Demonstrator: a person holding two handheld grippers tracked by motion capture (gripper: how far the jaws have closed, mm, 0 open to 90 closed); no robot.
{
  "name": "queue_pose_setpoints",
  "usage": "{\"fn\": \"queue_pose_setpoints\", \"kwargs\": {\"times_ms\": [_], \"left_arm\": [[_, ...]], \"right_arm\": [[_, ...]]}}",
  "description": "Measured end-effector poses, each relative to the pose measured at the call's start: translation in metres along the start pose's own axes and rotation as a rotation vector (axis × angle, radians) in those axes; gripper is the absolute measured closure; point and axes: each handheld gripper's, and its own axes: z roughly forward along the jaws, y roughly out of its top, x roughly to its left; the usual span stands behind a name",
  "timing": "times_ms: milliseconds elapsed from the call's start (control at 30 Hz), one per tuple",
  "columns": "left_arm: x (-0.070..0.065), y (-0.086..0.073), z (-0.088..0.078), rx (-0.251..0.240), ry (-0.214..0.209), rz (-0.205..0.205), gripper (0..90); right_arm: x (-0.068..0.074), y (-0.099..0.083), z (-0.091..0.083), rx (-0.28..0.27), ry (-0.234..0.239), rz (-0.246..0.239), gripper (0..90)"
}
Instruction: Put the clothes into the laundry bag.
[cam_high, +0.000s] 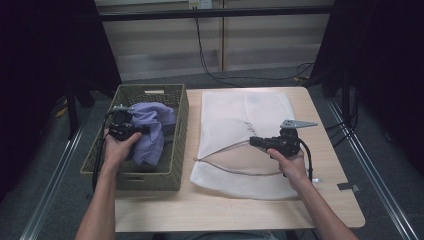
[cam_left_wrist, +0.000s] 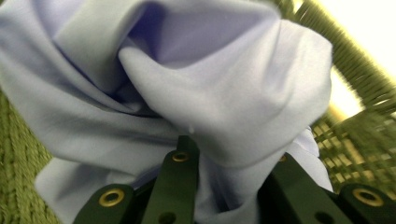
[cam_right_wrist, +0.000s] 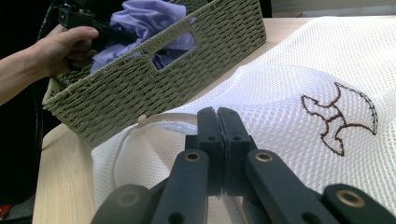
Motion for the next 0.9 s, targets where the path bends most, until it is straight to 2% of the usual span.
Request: {"fn": "queue_pose_setpoints", "kwargs": {"times_ms": [300,333,533,633,800,900], "left_arm": [[-0.002,0.003,-0.028,-0.163,-0.027,-0.017,81.7],[-0.002,0.002,-0.031,-0.181,-0.041,-0.027,81.7],[-0.004,0.0,-0.044,-0.253,-0.055,-0.003,81.7],[-0.004,-0.001,-0.049,-0.281,-0.061,-0.006,81.7],[-0.006,-0.004,-0.058,-0.34,-0.099,-0.016,81.6],[-0.003,-0.004,-0.062,-0.373,-0.114,-0.037,81.6]], "right_arm": [[-0.001,0.0,-0.003,-0.009,0.001,0.002,89.4],[-0.001,0.0,-0.003,-0.008,0.001,0.003,89.4],[0.0,-0.001,-0.002,-0.004,0.003,0.0,89.4],[0.0,0.0,-0.003,-0.006,-0.002,0.003,89.5],[0.0,0.0,-0.003,-0.01,0.001,0.0,89.5],[0.001,0.0,-0.003,-0.009,0.006,0.003,89.5]]}}
